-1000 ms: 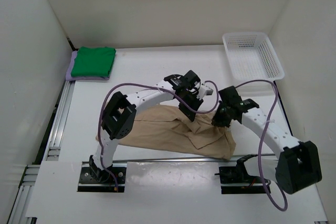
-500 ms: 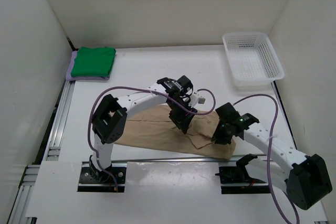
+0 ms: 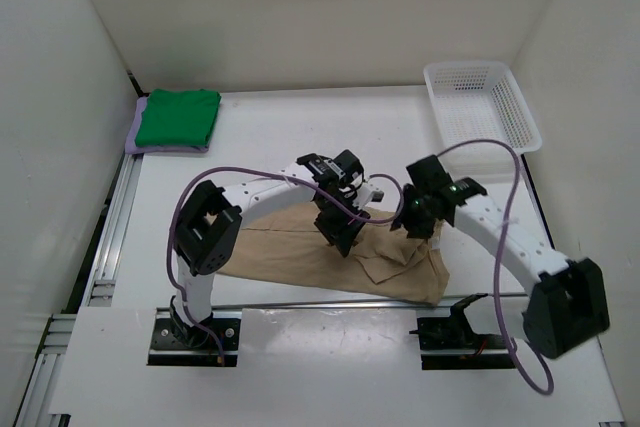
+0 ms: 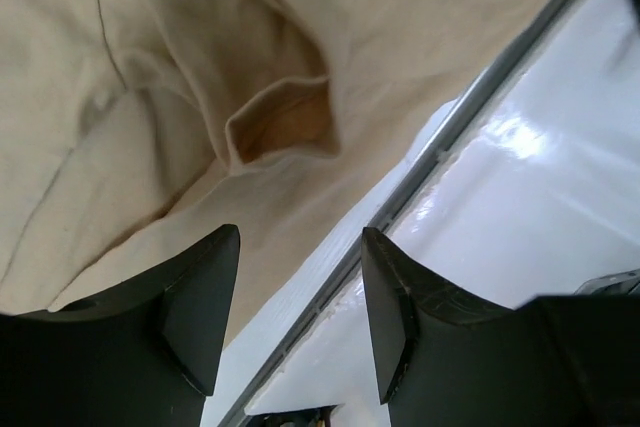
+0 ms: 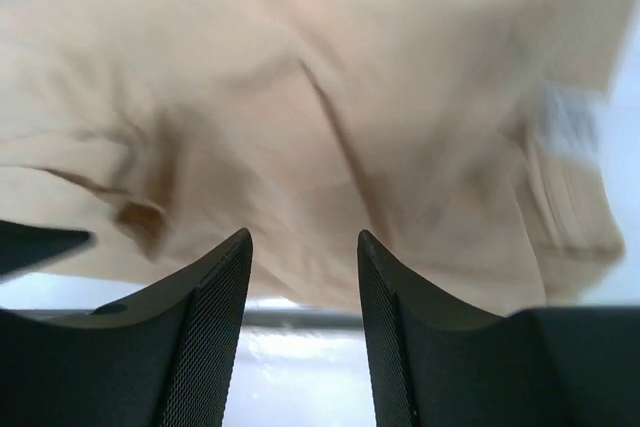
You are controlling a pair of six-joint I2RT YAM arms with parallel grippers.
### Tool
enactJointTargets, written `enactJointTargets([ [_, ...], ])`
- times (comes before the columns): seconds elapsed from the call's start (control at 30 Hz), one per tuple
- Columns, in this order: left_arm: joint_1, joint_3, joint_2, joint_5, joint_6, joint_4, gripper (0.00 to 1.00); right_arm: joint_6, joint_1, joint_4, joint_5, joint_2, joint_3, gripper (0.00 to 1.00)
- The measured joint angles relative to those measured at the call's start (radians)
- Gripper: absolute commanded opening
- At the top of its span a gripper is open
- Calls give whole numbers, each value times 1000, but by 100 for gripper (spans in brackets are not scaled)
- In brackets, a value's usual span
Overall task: Fold and stack the t-shirts
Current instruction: Fold the other side of the tshirt into a rectangle
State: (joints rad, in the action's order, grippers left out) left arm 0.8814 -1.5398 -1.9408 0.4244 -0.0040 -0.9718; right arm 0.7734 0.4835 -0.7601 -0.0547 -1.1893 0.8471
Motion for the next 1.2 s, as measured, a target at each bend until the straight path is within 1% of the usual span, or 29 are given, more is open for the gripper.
enactJointTargets([
  [0.1, 0, 45, 5, -18, 0, 20, 64, -68, -8, 47, 16, -154, 107, 51],
  [0.13, 0, 48, 5, -20, 0, 27, 64, -86, -11, 67, 28, -200, 126, 50],
  [0.27, 0, 50, 9, -20, 0, 71, 64, -137, -28, 104, 60, -323, 139, 50],
  [0.5, 0, 50, 9, -25, 0, 119, 64, -161, -34, 143, 105, -369, 137, 50],
  [0.6, 0, 48, 9, -28, 0, 127, 64, -162, -34, 161, 122, -393, 137, 47],
  [0.7, 0, 47, 5, -28, -1, 135, 58, -161, -34, 166, 132, -414, 137, 47],
  [0.77, 0, 46, -2, -27, -2, 137, 50, -161, -34, 167, 136, -422, 137, 47],
  [0.8, 0, 46, -5, -26, -3, 137, 45, -161, -34, 168, 137, -426, 137, 47],
  [0.9, 0, 45, -16, -18, -1, 138, 39, -163, -34, 171, 138, -437, 137, 37],
  [0.93, 0, 43, -19, -17, -1, 139, 34, -162, -34, 172, 139, -439, 137, 33],
  [0.97, 0, 42, -23, -16, -2, 139, 28, -163, -34, 173, 140, -439, 137, 26],
  [1.0, 0, 41, -26, -15, -3, 139, 23, -162, -34, 173, 140, -439, 137, 11],
  [1.03, 0, 40, -29, -13, -4, 140, 19, -167, -34, 173, 140, -440, 137, 6],
  [1.07, 0, 39, -31, -10, -2, 140, 10, -164, -34, 173, 141, -441, 137, 2],
  [1.1, 0, 39, -33, -7, -3, 139, 10, -163, -34, 172, 141, -443, 137, 0],
  [1.2, 0, 39, -34, 1, -1, 135, 10, -160, -36, 173, 141, -443, 134, 0],
])
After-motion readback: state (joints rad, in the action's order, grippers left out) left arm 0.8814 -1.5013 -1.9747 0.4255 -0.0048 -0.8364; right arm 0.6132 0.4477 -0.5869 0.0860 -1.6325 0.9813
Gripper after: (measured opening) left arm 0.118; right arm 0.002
